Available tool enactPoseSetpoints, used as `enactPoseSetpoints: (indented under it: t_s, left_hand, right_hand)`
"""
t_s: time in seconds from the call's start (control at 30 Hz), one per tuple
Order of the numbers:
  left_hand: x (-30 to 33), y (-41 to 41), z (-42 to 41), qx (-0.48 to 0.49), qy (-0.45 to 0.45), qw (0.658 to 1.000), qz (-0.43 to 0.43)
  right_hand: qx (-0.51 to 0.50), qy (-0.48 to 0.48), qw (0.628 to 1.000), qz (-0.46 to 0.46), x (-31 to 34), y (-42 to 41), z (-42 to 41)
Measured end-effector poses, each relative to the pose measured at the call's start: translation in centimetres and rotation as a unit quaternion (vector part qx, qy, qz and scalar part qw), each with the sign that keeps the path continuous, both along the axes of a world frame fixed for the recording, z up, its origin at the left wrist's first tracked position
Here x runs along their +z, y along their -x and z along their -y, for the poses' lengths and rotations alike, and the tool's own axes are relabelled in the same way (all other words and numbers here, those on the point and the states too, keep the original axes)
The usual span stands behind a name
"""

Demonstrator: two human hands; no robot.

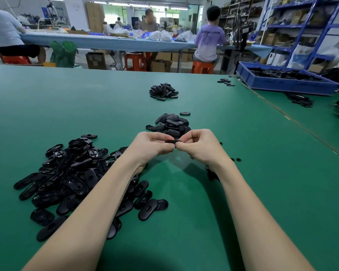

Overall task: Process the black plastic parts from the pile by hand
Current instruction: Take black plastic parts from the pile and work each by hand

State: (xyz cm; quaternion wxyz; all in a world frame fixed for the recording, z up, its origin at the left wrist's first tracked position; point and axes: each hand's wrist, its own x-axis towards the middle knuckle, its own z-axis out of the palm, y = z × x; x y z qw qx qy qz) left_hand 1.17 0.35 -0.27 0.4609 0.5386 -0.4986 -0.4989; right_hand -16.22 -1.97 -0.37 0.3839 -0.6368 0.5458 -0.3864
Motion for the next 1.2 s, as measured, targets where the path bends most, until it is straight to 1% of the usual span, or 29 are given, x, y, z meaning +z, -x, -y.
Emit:
enactPoseSetpoints:
  t_s: [0.1,0.4,0.5,0.53,0.6,0.67,0.7,0.73,0.8,0.87,0.93,1.07,1.2]
  left_hand:
    - [0.0,0.0,0.0,-0.001,-0.002,1.0,0.027]
    - [-0.1,-0.3,0.1,-0.003,-0.005,0.998,0.06]
    - [-0.1,-0.3,0.0,0.011,0.01,0.999,0.037]
    - [-0.1,-0.2,0.0,0.022,0.017,0.999,0.028]
    - [0.1,-0.3,0.0,0.026,0.026,0.999,0.002]
    - [0.3,-0.2,0.1,0.018,0.025,0.999,-0.035]
    - [0.3,-0.3,0.2,0.029,0.024,0.998,-0.047]
    - [0.4,-0.4,0.4,0.048,0.026,0.997,-0.047]
    - [0.6,-0.8,0.7,0.081,0.036,0.996,-0.013]
    - [0.9,-1.3,0.8,0.091,0.04,0.995,0.01]
    - [1.0,-1.9,1.0,0.093,0.038,0.995,0.02]
    - [0.9,-2.7,0.9,0.079,0.041,0.993,0.084]
    - [0.9,-3.2,0.9,0.062,0.043,0.99,0.117]
  right_hand:
    - [0.005,0.004,1.0,-0.008,-0.1,0.0,-0.1]
    - [0.021,0.026,0.999,-0.025,-0.4,-0.3,-0.7]
    - [0.04,0.04,0.998,-0.006,-0.1,0.1,-0.6]
    - [0.047,0.071,0.996,-0.024,-0.1,0.2,-0.4]
    - [0.057,0.144,0.984,-0.09,0.0,0.3,-0.1]
    - [0.039,0.179,0.975,-0.128,0.1,0.0,0.2]
    - [0.02,0.182,0.975,-0.129,0.1,-0.1,0.5]
    - [-0.006,0.176,0.977,-0.119,0.0,-0.2,1.0]
    - [-0.062,0.154,0.981,-0.097,0.2,-0.4,2.1]
    - [-0.092,0.13,0.983,-0.093,0.6,-0.8,3.6]
    - [-0.101,0.107,0.984,-0.103,1.1,-1.4,5.1]
    - [-0.111,0.066,0.981,-0.144,1.7,-2.1,7.1]
    - [-0.12,0.074,0.98,-0.141,1.9,-1.9,6.8]
